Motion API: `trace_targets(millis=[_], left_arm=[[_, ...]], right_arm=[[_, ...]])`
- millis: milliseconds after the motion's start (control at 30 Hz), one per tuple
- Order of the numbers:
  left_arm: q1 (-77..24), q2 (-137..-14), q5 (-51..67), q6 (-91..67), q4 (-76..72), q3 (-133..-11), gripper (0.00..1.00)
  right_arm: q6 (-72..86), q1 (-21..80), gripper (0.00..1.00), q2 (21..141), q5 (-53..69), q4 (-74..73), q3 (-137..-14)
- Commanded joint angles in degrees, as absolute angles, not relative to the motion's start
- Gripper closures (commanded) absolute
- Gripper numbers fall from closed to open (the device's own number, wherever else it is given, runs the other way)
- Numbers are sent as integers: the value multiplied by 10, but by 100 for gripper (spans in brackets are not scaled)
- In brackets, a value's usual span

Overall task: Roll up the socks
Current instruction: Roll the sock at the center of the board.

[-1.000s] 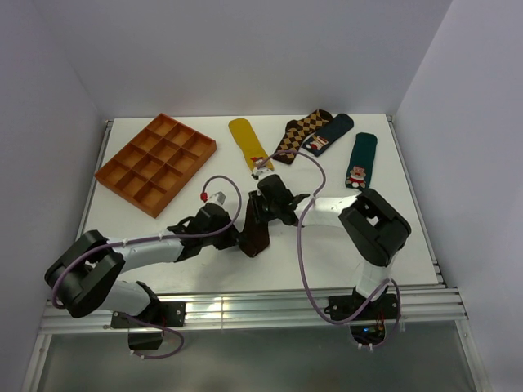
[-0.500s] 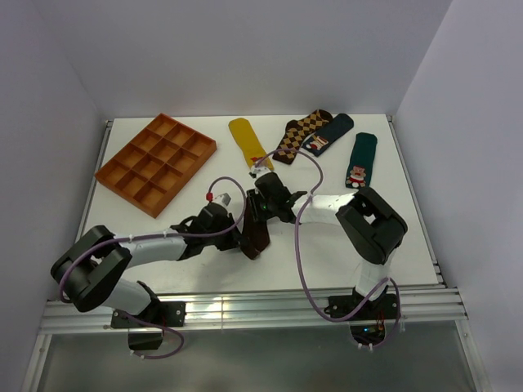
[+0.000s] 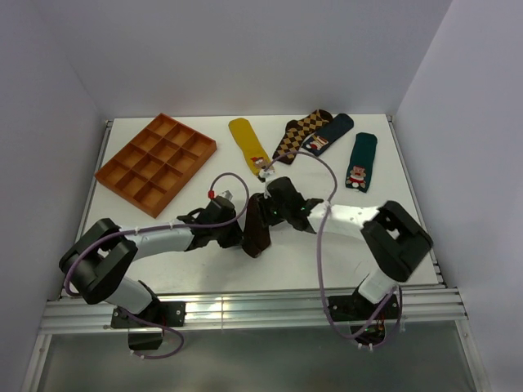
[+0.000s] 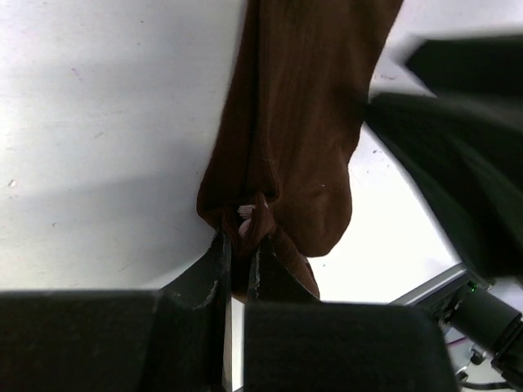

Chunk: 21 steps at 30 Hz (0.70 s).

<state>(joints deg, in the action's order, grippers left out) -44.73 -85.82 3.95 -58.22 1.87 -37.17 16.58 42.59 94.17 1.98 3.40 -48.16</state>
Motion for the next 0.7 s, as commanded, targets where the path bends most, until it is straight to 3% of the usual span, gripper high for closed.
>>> trace_targets(millis=[0,300,667], left_arm=[[-451,-878,-17,-591,119,-366,100],[-451,-860,-29,-610,129,-359,100],[-451,-857,-26,-616,133,-357,100]], right_arm=[[136,442,52,843,14,73,-434],[105,539,44,753,-31,137,-324],[74,652,44,816,-123,157,-338]])
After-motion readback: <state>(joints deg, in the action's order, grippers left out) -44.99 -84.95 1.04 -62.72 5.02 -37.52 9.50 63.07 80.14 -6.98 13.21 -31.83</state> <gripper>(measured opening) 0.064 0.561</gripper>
